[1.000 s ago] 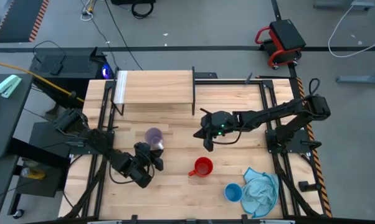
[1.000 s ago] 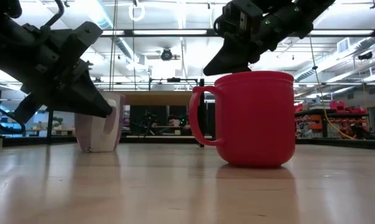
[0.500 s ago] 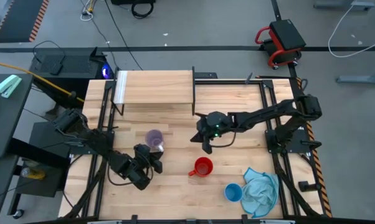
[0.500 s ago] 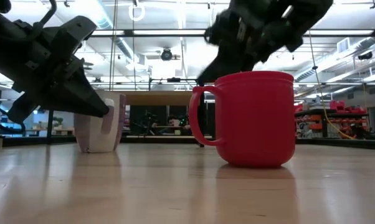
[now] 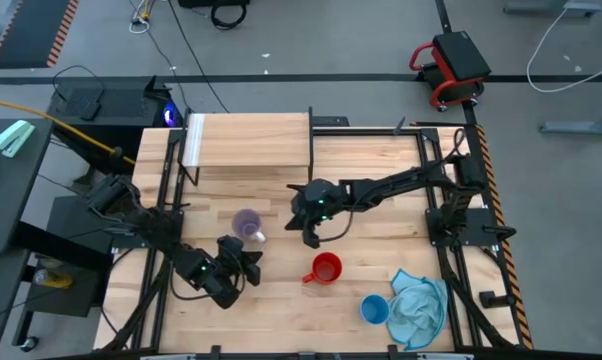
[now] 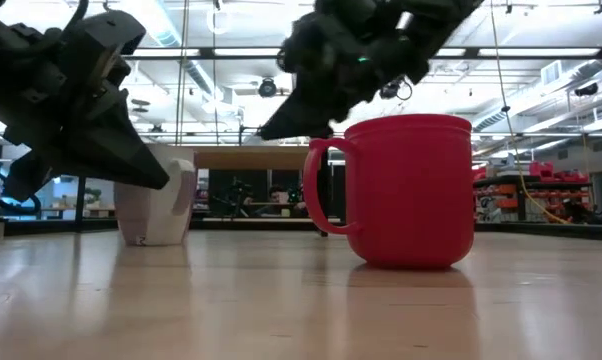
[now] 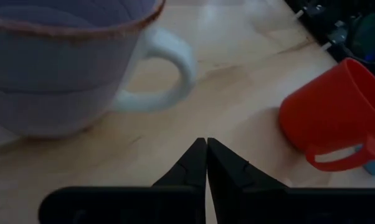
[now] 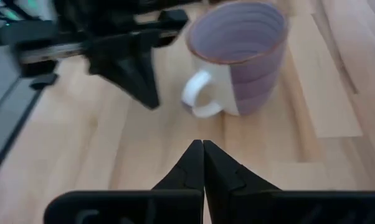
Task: Stack small to large cups/mugs on shelf
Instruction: Put the purple mug on the shelf
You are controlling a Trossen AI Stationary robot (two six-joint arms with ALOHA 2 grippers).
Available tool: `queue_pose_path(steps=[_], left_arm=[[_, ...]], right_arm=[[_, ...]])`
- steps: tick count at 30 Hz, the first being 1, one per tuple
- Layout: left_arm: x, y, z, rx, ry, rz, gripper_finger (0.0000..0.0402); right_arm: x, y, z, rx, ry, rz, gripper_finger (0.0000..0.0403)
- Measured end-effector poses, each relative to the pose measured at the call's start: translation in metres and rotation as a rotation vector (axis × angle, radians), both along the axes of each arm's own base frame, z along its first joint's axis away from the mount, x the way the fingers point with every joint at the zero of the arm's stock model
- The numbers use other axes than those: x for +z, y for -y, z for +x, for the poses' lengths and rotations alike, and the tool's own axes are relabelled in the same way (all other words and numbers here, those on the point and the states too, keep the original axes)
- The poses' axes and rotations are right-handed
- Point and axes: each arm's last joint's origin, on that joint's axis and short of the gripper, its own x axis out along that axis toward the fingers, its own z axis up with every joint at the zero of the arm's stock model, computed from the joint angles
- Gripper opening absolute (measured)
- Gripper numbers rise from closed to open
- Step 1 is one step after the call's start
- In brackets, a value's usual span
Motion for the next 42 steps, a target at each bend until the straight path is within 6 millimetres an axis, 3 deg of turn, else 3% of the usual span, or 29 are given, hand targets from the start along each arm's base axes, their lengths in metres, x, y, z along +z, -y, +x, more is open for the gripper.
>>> queue_pose_path(steps=[9, 15, 21, 30, 42], left_arm=[[0.002, -0.004, 0.003, 0.051, 0.05, 0.032, 0.0021], [0.002, -0.012, 0.008, 0.088, 0.053, 0.041, 0.0038], [0.002, -0.01, 0.007, 0.076, 0.05, 0.041, 0.0043], [0.001, -0.004, 0.001, 0.065, 0.049, 0.027, 0.003], [0.0, -0.016, 0.006, 0.123, 0.04, 0.038, 0.0041]], right_arm=[[-0.017, -0.005, 0.021, 0.034, -0.112, -0.003, 0.0007], [-0.015, -0.018, 0.037, 0.052, -0.092, -0.001, 0.0003], [-0.01, -0.012, 0.049, -0.041, -0.067, -0.016, 0.0002], [-0.027, -0.005, 0.052, -0.087, -0.141, 0.013, 0.0001], [-0.026, -0.008, 0.056, -0.105, -0.098, 0.047, 0.0]])
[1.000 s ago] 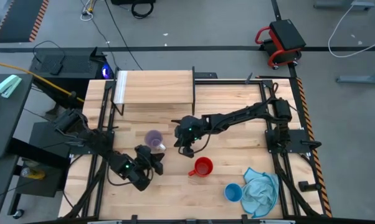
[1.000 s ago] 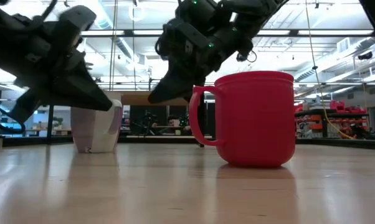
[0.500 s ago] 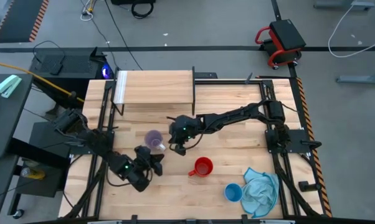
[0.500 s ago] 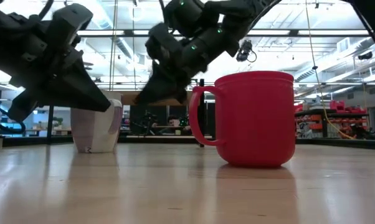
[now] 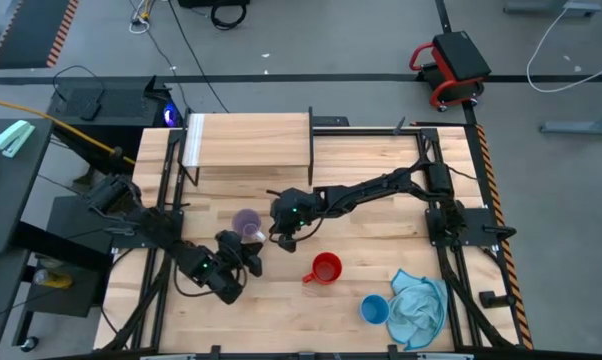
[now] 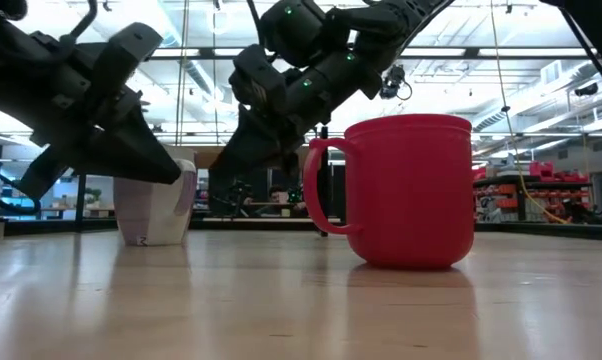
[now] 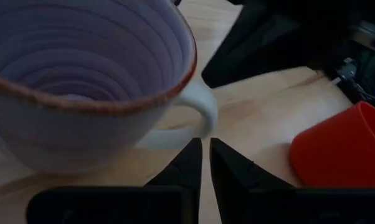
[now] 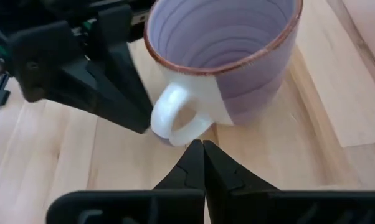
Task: Stack small to large cups/mugs on shelf
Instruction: Put the purple mug on the shelf
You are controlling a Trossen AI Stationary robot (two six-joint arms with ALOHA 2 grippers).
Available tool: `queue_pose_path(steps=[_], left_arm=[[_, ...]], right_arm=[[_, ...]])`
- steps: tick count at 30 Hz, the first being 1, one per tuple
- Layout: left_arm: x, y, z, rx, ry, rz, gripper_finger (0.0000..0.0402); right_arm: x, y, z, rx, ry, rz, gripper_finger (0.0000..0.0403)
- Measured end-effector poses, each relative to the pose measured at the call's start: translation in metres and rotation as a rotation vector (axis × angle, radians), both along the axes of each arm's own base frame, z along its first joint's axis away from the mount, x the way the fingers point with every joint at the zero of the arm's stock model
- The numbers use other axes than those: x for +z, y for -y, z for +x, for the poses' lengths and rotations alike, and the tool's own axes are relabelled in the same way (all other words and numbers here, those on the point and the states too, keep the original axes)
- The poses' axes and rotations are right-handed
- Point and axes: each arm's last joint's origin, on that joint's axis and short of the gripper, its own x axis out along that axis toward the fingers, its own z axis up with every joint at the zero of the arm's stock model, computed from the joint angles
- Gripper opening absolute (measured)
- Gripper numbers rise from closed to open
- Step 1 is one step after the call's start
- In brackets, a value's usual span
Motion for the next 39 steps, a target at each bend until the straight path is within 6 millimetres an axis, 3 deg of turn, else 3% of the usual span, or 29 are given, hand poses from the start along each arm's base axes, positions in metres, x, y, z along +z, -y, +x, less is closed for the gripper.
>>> queue_pose_path(steps=[10, 29, 39], left_arm=[[0.0, -0.003, 0.002, 0.008, -0.004, -0.004, 0.0036], [0.003, 0.004, 0.004, -0.013, 0.041, -0.053, 0.007], [0.043, 0.012, 0.008, -0.008, 0.06, 0.044, 0.0067]], right_arm=[[0.001, -0.011, 0.001, 0.01, 0.013, 0.018, 0.0], [0.004, -0.033, -0.004, 0.053, -0.007, 0.029, 0.0004], [0.053, -0.026, -0.021, 0.065, 0.042, -0.005, 0.0046]])
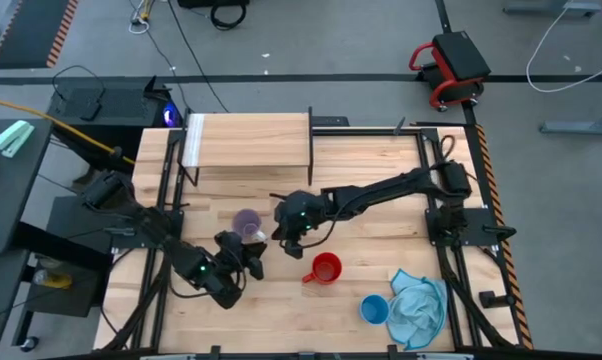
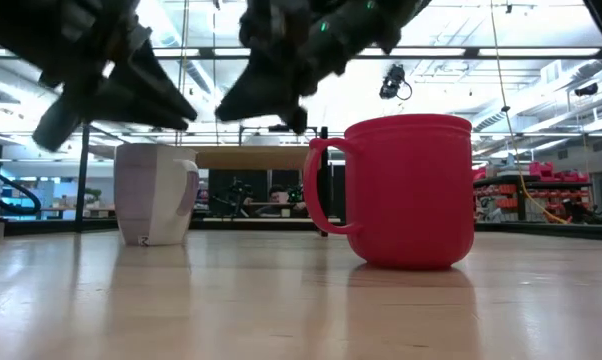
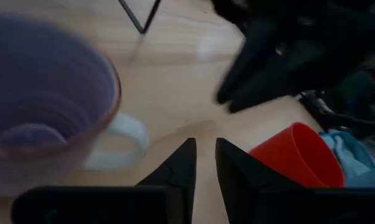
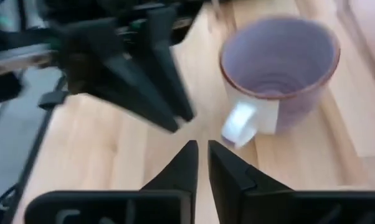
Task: Stack small to large cups/mugs on shelf
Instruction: Put the purple mug on the shelf
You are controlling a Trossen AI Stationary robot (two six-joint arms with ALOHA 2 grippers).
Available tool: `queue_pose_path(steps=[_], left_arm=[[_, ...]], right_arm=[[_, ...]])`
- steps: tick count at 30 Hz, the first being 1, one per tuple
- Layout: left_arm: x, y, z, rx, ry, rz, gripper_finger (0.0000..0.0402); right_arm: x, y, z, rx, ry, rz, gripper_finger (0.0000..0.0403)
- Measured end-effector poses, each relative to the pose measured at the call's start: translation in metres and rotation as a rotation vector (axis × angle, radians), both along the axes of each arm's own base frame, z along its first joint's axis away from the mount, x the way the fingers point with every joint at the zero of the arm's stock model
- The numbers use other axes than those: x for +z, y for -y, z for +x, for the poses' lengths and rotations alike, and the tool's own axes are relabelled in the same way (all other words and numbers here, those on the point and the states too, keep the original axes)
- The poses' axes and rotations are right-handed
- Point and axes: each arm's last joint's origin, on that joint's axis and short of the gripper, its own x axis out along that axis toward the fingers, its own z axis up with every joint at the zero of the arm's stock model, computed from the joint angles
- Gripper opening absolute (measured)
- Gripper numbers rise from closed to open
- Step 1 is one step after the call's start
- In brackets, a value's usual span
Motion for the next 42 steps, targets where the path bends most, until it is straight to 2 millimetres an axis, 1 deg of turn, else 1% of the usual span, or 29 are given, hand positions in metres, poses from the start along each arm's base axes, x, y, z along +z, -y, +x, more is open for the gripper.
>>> queue_pose_path(steps=[3, 5, 7, 11, 13, 15, 19, 23, 26, 30, 33, 36, 42], left_arm=[[0.019, -0.005, -0.005, 0.031, -0.059, 0.019, 0.006], [0.036, -0.009, -0.009, 0.059, -0.11, 0.019, 0.0052], [0.056, -0.016, -0.015, 0.09, -0.209, 0.029, 0.0045], [0.104, -0.035, -0.026, 0.177, -0.448, -0.012, 0.0033], [0.122, -0.044, -0.03, 0.224, -0.574, -0.088, 0.003], [0.135, -0.052, -0.029, 0.228, -0.649, -0.2, 0.0028], [0.152, -0.074, -0.029, 0.149, -0.625, -0.326, 0.0035], [0.161, -0.094, -0.034, 0.141, -0.636, -0.426, 0.0053], [0.164, -0.105, -0.035, 0.116, -0.663, -0.501, 0.007], [0.16, -0.114, -0.021, 0.074, -0.67, -0.555, 0.0094], [0.154, -0.123, -0.01, 0.065, -0.691, -0.571, 0.011], [0.149, -0.132, -0.005, 0.082, -0.72, -0.583, 0.0122], [0.143, -0.146, -0.002, 0.075, -0.761, -0.631, 0.014]], right_arm=[[0.02, 0.0, -0.008, 0.019, 0.038, -0.021, 0.0056], [0.033, 0.001, -0.014, 0.026, 0.061, -0.031, 0.0061], [0.045, 0.003, -0.021, 0.017, 0.066, -0.039, 0.0066], [0.057, 0.01, -0.035, 0.0, 0.02, -0.046, 0.0071], [0.061, 0.014, -0.042, -0.008, -0.007, -0.049, 0.0072], [0.066, 0.019, -0.049, -0.01, -0.037, -0.062, 0.0072], [0.072, 0.028, -0.063, -0.01, -0.096, -0.086, 0.0073], [0.082, 0.034, -0.078, -0.006, -0.129, -0.108, 0.0073], [0.089, 0.038, -0.087, 0.003, -0.14, -0.128, 0.0073], [0.097, 0.04, -0.097, 0.026, -0.142, -0.154, 0.0073], [0.098, 0.043, -0.102, 0.05, -0.158, -0.164, 0.0073], [0.098, 0.044, -0.105, 0.079, -0.172, -0.152, 0.0073], [0.094, 0.045, -0.107, 0.111, -0.191, -0.153, 0.0073]])
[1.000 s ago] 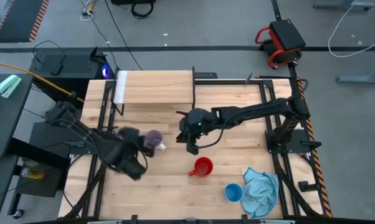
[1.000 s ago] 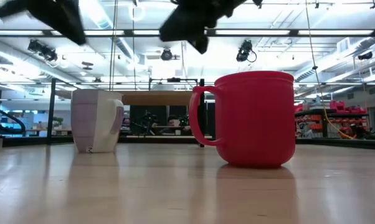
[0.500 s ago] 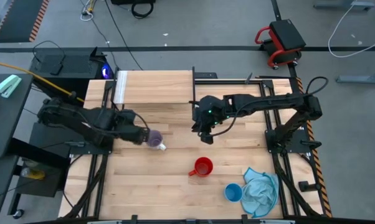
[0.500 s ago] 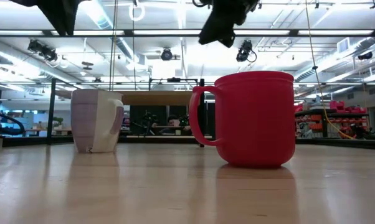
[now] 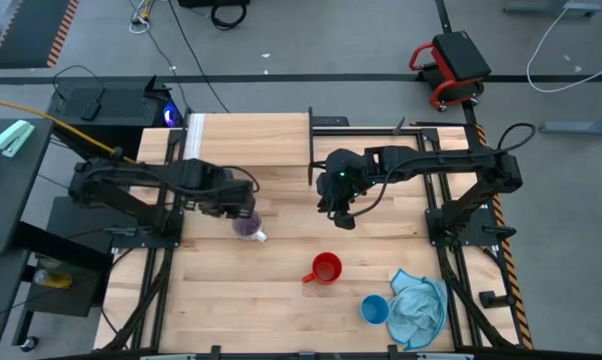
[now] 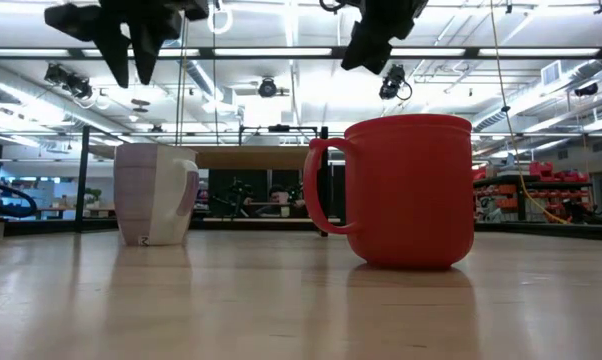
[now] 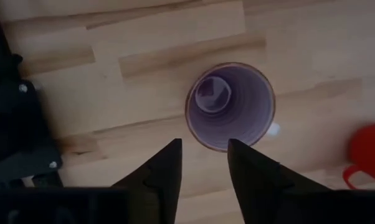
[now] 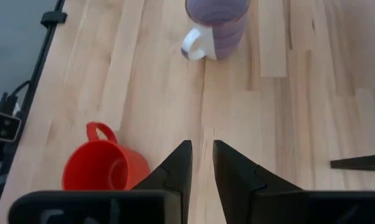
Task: Stack small to large cups/mugs on shelf
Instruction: Put the purple mug on the shelf
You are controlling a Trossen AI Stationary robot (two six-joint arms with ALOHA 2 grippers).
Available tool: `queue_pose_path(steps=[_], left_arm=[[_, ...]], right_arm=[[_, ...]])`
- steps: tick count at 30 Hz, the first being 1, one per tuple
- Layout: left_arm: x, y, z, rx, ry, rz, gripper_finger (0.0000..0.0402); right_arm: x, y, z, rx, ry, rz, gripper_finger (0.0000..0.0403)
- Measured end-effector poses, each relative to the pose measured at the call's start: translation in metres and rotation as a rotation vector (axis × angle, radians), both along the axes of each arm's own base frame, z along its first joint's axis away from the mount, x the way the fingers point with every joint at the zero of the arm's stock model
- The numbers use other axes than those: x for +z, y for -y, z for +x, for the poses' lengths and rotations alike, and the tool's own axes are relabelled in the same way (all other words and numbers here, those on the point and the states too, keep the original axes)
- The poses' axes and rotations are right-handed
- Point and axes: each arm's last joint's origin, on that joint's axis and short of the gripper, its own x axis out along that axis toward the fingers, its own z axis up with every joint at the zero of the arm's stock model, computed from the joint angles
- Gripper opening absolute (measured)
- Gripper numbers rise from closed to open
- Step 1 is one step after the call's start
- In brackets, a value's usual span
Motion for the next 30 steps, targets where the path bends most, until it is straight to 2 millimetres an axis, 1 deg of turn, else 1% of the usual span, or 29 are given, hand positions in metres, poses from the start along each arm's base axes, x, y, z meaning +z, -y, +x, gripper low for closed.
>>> queue_pose_path(steps=[8, 14, 20, 26, 30], left_arm=[[-0.036, -0.002, 0.003, -0.018, -0.017, -0.097, 0.0136], [-0.06, -0.003, 0.005, -0.006, 0.0, -0.138, 0.0141], [-0.082, -0.009, 0.004, 0.029, 0.006, -0.169, 0.0136], [-0.088, -0.018, 0.003, 0.028, 0.01, -0.165, 0.0125], [-0.088, -0.026, 0.002, 0.003, 0.01, -0.154, 0.0106]], right_arm=[[0.0, 0.002, 0.0, 0.018, 0.003, -0.014, 0.0073], [0.0, 0.011, -0.001, 0.007, 0.007, -0.011, 0.0073], [0.0, 0.021, -0.002, -0.007, 0.012, -0.013, 0.0073], [0.001, 0.024, -0.001, -0.003, 0.026, -0.004, 0.0073], [0.002, 0.024, 0.0, 0.006, 0.046, -0.01, 0.0073]])
